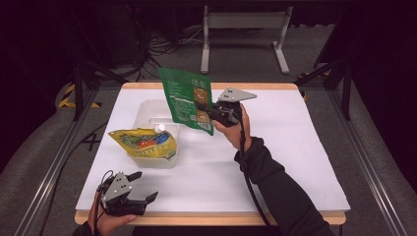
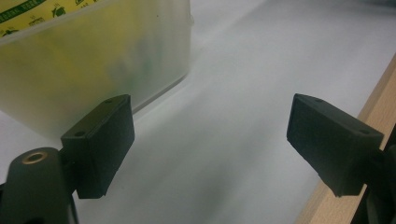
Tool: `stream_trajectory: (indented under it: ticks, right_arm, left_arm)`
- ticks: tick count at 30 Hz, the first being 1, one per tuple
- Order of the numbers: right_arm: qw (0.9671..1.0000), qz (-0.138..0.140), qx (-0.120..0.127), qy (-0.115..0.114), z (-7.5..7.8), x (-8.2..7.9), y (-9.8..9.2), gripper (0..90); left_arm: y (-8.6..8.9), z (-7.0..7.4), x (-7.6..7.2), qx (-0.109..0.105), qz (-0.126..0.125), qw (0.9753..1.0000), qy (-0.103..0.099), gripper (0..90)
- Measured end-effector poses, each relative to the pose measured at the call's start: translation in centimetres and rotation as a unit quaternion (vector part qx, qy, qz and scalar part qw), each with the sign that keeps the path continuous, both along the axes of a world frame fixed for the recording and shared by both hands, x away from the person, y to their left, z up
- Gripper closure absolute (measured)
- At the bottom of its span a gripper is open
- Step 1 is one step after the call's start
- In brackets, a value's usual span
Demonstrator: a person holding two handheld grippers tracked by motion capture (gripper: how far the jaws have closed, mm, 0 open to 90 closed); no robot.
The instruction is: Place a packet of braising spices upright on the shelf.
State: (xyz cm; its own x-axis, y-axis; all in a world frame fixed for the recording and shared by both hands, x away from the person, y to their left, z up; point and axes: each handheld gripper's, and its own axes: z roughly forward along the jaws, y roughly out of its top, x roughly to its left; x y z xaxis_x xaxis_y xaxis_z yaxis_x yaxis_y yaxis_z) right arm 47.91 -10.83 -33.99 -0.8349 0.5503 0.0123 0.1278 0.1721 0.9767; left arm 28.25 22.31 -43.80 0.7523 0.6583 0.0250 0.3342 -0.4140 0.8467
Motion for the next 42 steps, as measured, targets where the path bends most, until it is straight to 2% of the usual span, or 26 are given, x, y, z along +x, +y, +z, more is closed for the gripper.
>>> stream_trajectory:
  ticks: [5,14,19,27,32,37,42]
  right_arm:
    - [1.0000,-0.004,0.004,0.007,-0.2,1.3,1.9,89.9]
    - [0.9998,-0.001,0.018,0.010,0.2,2.7,4.9,89.9]
    - [0.9995,0.006,0.026,0.017,-0.2,3.4,6.5,89.9]
    - [0.9987,0.010,0.036,0.033,-1.3,4.1,7.9,89.9]
    - [0.9987,0.010,0.036,0.036,-1.3,4.3,9.0,89.9]
    - [0.9987,0.014,0.035,0.034,-1.5,4.3,10.4,89.8]
    - [0.9980,0.016,0.041,0.045,-2.4,4.8,10.5,89.8]
  left_arm:
    - [0.1,0.0,-0.1,-0.002,0.012,0.9999,-0.006,11.2]
    - [0.2,0.0,-0.2,-0.005,0.013,0.9999,-0.007,9.7]
    - [0.4,0.0,-0.2,-0.010,0.011,0.9999,-0.008,9.7]
    - [0.4,0.1,-0.3,-0.011,0.007,0.9998,-0.011,9.7]
    - [0.5,0.1,-0.4,-0.018,0.005,0.9998,-0.011,10.2]
    - [0.2,0.0,-0.4,-0.016,-0.003,0.9998,-0.013,10.3]
    - [0.1,0.0,-0.4,-0.020,-0.008,0.9997,-0.013,10.7]
